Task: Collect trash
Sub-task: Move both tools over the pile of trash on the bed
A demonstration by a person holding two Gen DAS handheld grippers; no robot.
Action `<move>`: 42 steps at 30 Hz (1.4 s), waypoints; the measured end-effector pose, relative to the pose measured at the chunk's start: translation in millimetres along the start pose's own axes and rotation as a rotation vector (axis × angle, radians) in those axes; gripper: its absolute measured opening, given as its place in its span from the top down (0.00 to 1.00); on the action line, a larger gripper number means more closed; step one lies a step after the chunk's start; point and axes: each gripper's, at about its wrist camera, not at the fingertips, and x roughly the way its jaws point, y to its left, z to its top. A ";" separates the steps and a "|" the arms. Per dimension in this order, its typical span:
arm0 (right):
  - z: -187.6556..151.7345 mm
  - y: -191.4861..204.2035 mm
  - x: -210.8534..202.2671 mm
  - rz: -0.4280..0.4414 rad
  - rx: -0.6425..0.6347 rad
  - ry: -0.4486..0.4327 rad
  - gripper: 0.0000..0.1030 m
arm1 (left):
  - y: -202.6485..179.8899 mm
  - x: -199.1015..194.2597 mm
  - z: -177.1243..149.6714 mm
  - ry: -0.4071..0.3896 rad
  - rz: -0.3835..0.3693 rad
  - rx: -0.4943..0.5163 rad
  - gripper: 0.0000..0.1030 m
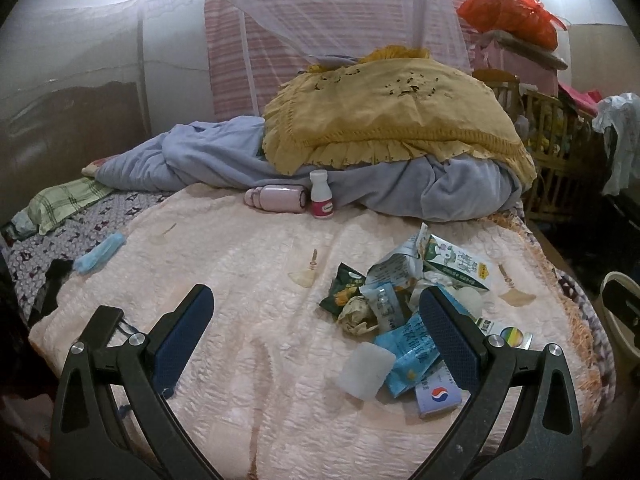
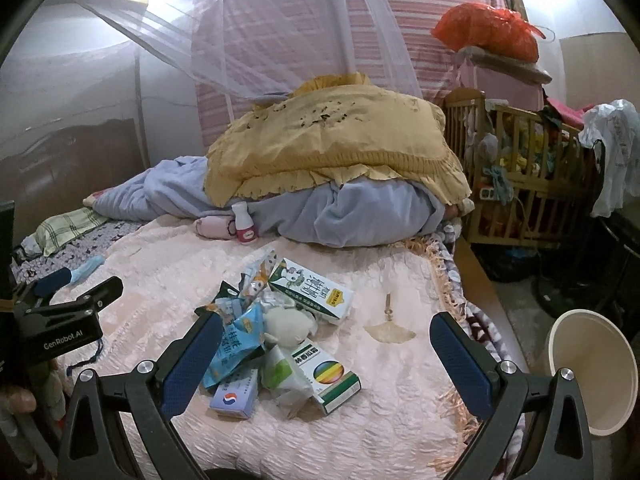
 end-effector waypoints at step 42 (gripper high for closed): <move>-5.2 -6.4 8.2 -0.014 -0.011 0.016 0.00 | -21.1 5.4 -1.2 0.021 -0.043 0.024 0.01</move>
